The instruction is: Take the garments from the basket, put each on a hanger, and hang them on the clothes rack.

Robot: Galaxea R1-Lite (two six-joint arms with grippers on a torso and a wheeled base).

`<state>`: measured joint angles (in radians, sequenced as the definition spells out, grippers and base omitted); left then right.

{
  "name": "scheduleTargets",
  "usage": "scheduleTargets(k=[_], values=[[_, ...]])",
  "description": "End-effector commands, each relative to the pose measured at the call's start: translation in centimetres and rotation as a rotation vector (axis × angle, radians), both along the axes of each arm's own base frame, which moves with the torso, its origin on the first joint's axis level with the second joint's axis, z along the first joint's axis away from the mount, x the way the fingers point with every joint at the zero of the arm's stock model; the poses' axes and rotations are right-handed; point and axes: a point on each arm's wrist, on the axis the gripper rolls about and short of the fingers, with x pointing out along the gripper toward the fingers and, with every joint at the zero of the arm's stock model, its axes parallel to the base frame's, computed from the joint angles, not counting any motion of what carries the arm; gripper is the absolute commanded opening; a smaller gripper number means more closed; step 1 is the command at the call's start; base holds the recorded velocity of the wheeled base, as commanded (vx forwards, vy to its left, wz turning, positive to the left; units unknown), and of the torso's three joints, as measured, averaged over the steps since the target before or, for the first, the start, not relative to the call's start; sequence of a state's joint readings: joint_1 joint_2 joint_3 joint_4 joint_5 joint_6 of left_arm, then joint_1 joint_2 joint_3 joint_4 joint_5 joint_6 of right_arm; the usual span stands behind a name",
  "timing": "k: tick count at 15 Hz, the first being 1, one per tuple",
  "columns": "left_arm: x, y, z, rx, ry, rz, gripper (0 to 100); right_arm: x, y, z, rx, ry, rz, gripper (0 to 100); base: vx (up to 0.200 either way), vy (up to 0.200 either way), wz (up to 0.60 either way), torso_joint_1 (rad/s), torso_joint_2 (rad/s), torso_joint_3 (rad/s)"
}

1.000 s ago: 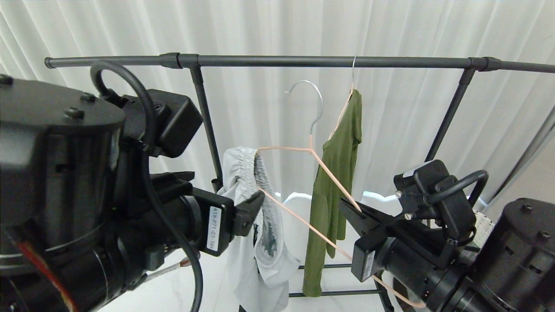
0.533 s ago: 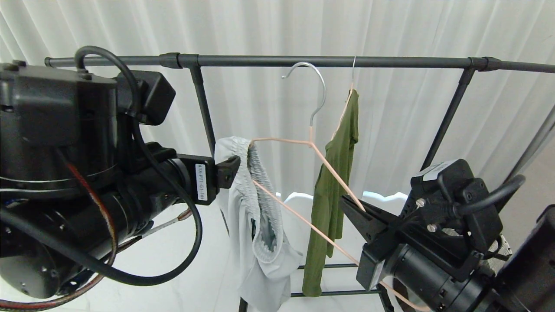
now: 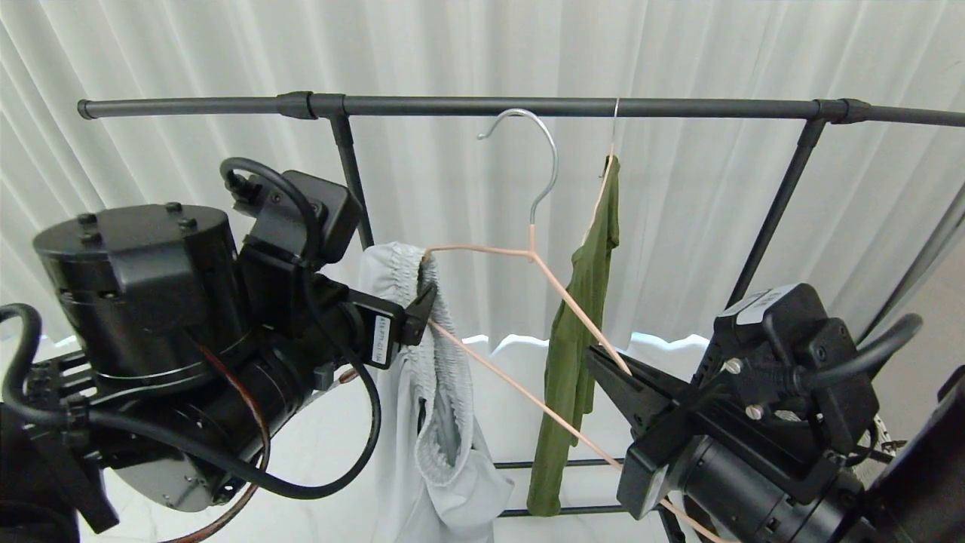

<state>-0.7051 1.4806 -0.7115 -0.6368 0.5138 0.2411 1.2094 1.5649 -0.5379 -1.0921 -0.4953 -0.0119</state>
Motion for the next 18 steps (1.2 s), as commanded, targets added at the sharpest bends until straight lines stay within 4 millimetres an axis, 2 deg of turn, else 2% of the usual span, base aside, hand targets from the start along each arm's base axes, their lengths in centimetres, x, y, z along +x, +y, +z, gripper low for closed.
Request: scheduleTargets(k=[1, 8, 11, 12, 18], values=[[0.5, -0.1, -1.1, 0.026, 0.027, 0.01, 100, 0.0, 0.0, 0.1, 0.002, -0.001, 0.001, 0, 0.0, 0.0, 0.0, 0.0, 0.0, 0.0], [1.9, 0.4, -0.5, -0.009, -0.026, 0.058, 100, -0.3, 0.4, 0.0, 0.001, -0.001, 0.016, 0, 0.0, 0.0, 0.0, 0.0, 0.0, 0.0], [1.9, 0.4, -0.5, -0.012, -0.027, 0.058, 100, -0.3, 0.4, 0.0, -0.001, 0.0, 0.016, 0, 0.0, 0.0, 0.0, 0.0, 0.0, 0.0], [1.9, 0.4, -0.5, -0.01, -0.027, 0.058, 0, -0.3, 0.4, 0.0, -0.001, 0.0, 0.016, 0, 0.0, 0.0, 0.0, 0.0, 0.0, 0.0], [0.9, -0.6, -0.8, 0.011, -0.021, 0.001, 0, -0.2, 0.6, -0.2, -0.008, 0.003, 0.016, 0, 0.0, 0.0, 0.0, 0.0, 0.0, 0.0]])
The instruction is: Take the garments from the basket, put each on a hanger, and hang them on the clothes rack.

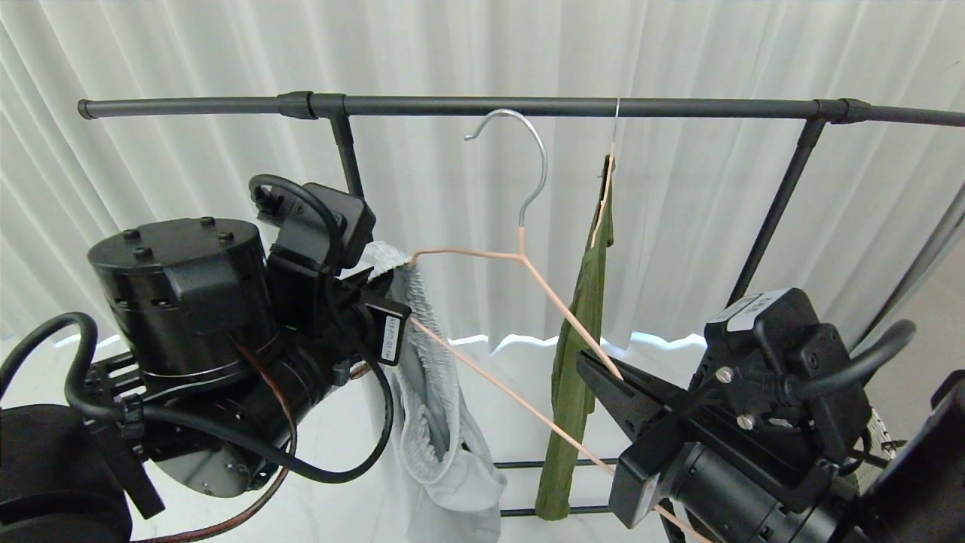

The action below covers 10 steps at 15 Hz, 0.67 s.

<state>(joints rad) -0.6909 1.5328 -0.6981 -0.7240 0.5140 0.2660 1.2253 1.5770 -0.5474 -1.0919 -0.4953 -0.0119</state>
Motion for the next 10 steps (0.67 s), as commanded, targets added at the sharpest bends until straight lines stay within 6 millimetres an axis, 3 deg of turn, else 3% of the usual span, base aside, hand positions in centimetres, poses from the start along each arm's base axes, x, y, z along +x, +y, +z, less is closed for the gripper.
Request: scheduleTargets(k=[1, 10], values=[[-0.4, -0.5, 0.1, -0.003, -0.005, -0.023, 0, 0.1, 0.1, -0.2, -0.007, 0.002, -0.001, 0, 0.0, 0.0, 0.0, 0.0, 0.0, 0.0], [-2.3, -1.1, 1.6, -0.074, -0.081, -0.096, 0, 0.9, 0.1, -0.9, -0.035, 0.012, -0.034, 0, 0.0, 0.0, 0.0, 0.0, 0.0, 0.0]])
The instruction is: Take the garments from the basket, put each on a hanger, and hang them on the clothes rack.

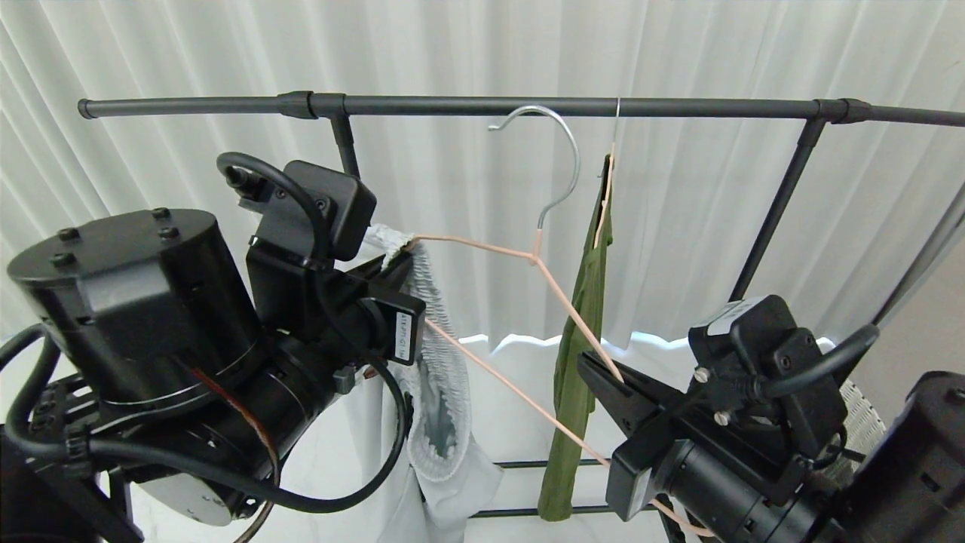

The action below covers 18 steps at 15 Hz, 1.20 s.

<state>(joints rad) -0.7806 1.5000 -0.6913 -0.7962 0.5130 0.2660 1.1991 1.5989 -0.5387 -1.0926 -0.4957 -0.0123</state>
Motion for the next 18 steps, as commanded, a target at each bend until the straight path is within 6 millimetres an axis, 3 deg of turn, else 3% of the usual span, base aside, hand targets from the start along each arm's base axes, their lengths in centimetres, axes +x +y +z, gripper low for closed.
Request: scheduleTargets(k=[1, 10, 14, 18], values=[[-0.5, 0.0, 0.2, -0.012, -0.008, -0.015, 0, 0.2, 0.0, -0.2, -0.01, 0.002, -0.009, 0, 0.0, 0.0, 0.0, 0.0, 0.0, 0.0], [0.1, 0.4, 0.8, -0.026, -0.038, -0.021, 0, -0.4, -1.4, -2.2, -0.102, 0.017, -0.008, 0, 0.0, 0.0, 0.0, 0.0, 0.0, 0.0], [-0.5, -1.1, 0.9, -0.027, -0.039, -0.074, 0, 0.5, 0.7, -3.4, -0.143, 0.032, -0.011, 0, 0.0, 0.0, 0.0, 0.0, 0.0, 0.0], [-1.0, -2.0, 0.7, -0.02, -0.031, -0.107, 0, 3.2, 2.8, -2.6, -0.1, 0.018, -0.099, 0, 0.0, 0.0, 0.0, 0.0, 0.0, 0.0]])
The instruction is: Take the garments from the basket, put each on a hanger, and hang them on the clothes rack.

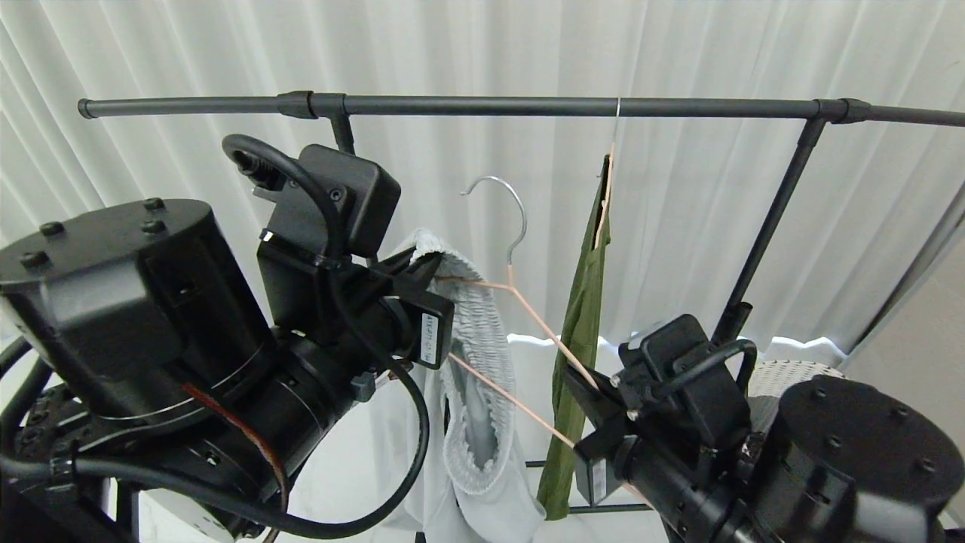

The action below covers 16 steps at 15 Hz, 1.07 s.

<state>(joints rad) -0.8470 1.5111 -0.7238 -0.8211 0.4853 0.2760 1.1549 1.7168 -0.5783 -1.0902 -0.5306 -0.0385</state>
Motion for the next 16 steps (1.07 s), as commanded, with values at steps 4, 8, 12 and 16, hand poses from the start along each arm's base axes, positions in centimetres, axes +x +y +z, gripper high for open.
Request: scheduleTargets(k=[4, 8, 12, 16], values=[[-0.1, -1.3, 0.4, -0.012, -0.008, -0.037, 0, 1.7, 2.2, 0.0, 0.025, -0.006, -0.025, 0, 0.0, 0.0, 0.0, 0.0, 0.0, 0.0], [-0.2, -1.3, 0.1, -0.002, 0.0, -0.036, 0, 2.5, 2.4, 1.3, 0.081, -0.027, -0.046, 0, 0.0, 0.0, 0.0, 0.0, 0.0, 0.0], [-0.4, -1.2, -0.6, 0.031, 0.026, -0.04, 0, 0.3, -0.3, 2.2, 0.111, -0.042, -0.023, 0, 0.0, 0.0, 0.0, 0.0, 0.0, 0.0], [-2.6, -3.5, -1.3, 0.05, 0.039, -0.158, 0, -1.2, -2.0, 2.3, 0.114, -0.039, 0.003, 0, 0.0, 0.0, 0.0, 0.0, 0.0, 0.0]])
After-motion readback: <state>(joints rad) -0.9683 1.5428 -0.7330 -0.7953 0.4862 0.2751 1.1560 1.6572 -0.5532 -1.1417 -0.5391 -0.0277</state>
